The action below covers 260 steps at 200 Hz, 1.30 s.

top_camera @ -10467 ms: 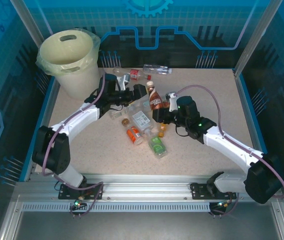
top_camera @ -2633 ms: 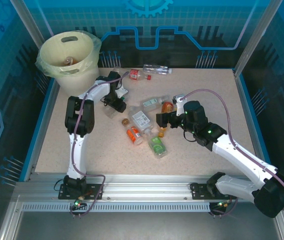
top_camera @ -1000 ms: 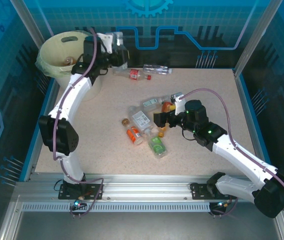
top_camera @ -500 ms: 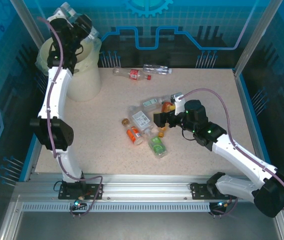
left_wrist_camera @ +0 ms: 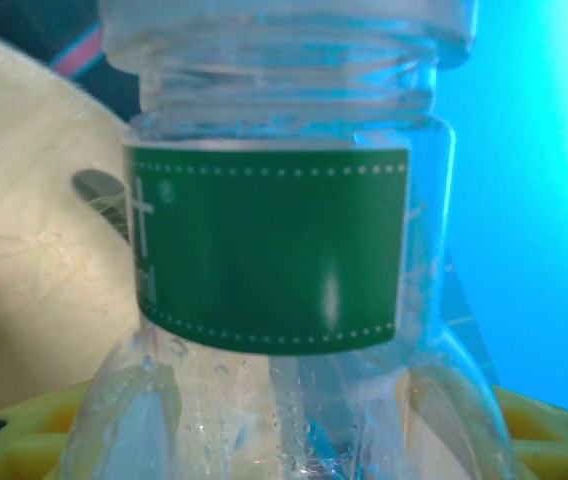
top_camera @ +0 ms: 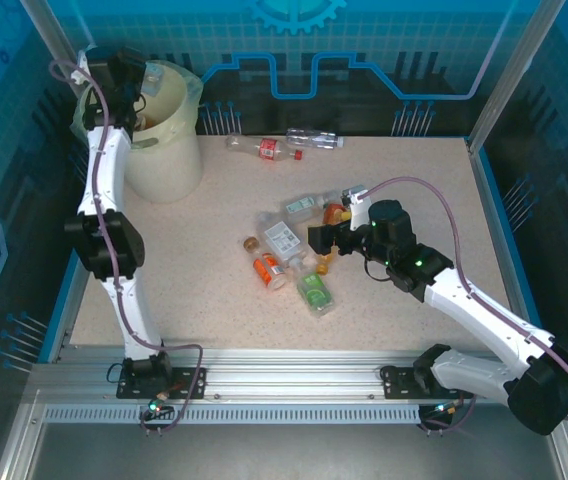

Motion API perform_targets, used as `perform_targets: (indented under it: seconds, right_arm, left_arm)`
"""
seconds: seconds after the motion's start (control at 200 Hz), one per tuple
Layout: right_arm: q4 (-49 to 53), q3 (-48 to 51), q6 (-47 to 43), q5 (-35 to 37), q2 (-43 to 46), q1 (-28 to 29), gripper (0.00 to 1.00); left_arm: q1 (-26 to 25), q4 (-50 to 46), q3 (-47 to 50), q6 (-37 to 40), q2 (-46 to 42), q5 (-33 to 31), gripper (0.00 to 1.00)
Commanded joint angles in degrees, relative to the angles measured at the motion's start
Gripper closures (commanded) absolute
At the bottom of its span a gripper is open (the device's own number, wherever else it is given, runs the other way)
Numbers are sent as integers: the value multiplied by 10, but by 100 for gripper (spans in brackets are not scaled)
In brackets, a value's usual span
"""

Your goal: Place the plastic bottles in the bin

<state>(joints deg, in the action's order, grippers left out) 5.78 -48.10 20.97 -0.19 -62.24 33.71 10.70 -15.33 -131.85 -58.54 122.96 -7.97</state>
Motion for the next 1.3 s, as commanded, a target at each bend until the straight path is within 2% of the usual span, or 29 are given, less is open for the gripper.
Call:
perform_targets:
  seconds: [0.0,0.15,0.32,0.805,0.86,1.026,1.181,1.296]
  right_arm:
    - [3,-11,3,8,10,2,0]
    - [4,-15,2,9,8,3,0]
    - [9,-16,2,12,13,4,0]
    - [7,-3,7,17,30,3,0]
    - [6,-2,8,17,30,4,0]
    - [6,-2,8,15,28,4,0]
    - [6,4,14,29,27,4,0]
    - [-3,17,26,55,26,4,0]
  left_arm:
    - [9,-7,-37,-54,20,-23,55]
    - [24,8,-86,-105,78,-13,51]
    - [28,-14,-180,-123,136,1,26]
    - [28,-25,-150,-120,92,20,8]
    - [28,-29,-132,-131,80,18,1]
    - [28,-35,-114,-142,62,12,1]
    - [27,-32,-108,-138,48,45,1]
    - [24,-10,-68,-128,19,71,1]
